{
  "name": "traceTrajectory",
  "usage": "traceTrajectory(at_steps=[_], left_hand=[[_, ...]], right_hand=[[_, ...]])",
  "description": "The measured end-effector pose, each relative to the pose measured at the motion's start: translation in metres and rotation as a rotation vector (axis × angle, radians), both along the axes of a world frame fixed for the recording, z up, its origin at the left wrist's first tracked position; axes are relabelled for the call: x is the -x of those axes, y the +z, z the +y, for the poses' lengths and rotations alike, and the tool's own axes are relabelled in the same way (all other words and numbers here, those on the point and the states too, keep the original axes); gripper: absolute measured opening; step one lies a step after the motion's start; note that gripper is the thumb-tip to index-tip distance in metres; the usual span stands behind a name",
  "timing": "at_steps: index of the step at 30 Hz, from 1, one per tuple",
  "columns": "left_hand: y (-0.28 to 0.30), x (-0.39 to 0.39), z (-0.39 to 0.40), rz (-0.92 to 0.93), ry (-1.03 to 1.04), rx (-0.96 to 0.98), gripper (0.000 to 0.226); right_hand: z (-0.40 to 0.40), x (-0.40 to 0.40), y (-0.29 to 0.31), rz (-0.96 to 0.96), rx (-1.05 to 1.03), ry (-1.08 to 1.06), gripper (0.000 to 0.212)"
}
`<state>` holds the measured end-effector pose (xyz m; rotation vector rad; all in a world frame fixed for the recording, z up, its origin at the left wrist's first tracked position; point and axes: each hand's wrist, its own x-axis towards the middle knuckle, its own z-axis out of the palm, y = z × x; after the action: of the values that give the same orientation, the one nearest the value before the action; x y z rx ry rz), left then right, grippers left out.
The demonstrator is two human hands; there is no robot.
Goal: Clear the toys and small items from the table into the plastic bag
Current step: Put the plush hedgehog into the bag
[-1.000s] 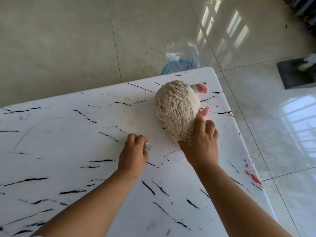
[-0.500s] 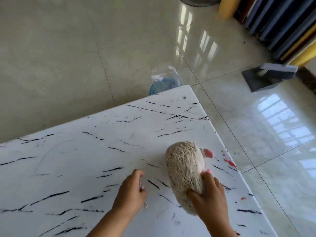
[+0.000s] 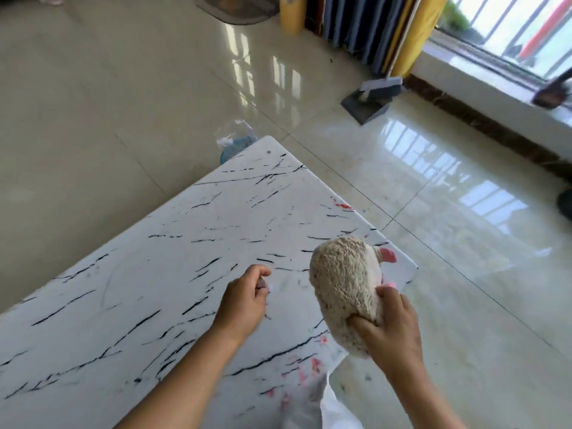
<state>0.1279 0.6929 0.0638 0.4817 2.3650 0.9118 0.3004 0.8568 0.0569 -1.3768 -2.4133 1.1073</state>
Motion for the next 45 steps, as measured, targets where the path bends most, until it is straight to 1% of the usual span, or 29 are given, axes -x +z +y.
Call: traceTrajectory(at_steps=[4,7,11,14,19,25,31,35,39,45], left_hand=[[0.018,-0.053,0.0,-0.038,-0.179,0.021,0.03],[0.031,-0.097,0.003,-0.033,-0.311,0.023,0.03],[0.05,-0.165,0.004,-0.015,-0.495,-0.051,0.027],[0.068,-0.229,-0.009,-0.026,-0.658,-0.123,0.024],[0.086,-0.333,-0.046,-0.06,-0.937,-0.189,0.026],[0.094,-0.455,-0.087,-0.06,-1.214,-0.23,0.027],[0.094,-0.567,-0.11,-0.121,-1.561,-0.19,0.03],[0.091,-0.641,-0.111,-0.055,-1.851,-0.193,0.032],[0.102,-0.712,-0.119,-0.038,-2.11,-0.173,0.028],[0.11,-0.803,-0.148,-0.131,-2.409,-0.114,0.026]], right_hand=[[-0.024,-0.065,0.027,0.054,-0.054,-0.114,0.061],[-0.046,-0.122,0.041,0.067,-0.097,-0.211,0.061],[-0.088,-0.208,0.053,0.071,-0.15,-0.366,0.063],[-0.144,-0.281,0.065,0.082,-0.174,-0.524,0.064],[-0.252,-0.392,0.084,0.006,-0.236,-0.798,0.06],[-0.369,-0.491,0.108,-0.027,-0.284,-1.149,0.055],[-0.447,-0.557,0.118,-0.038,-0.326,-1.483,0.049],[-0.48,-0.592,0.117,-0.064,-0.334,-1.709,0.051],[-0.51,-0.617,0.116,-0.088,-0.303,-1.93,0.055],[-0.551,-0.635,0.119,-0.125,-0.347,-2.245,0.049]])
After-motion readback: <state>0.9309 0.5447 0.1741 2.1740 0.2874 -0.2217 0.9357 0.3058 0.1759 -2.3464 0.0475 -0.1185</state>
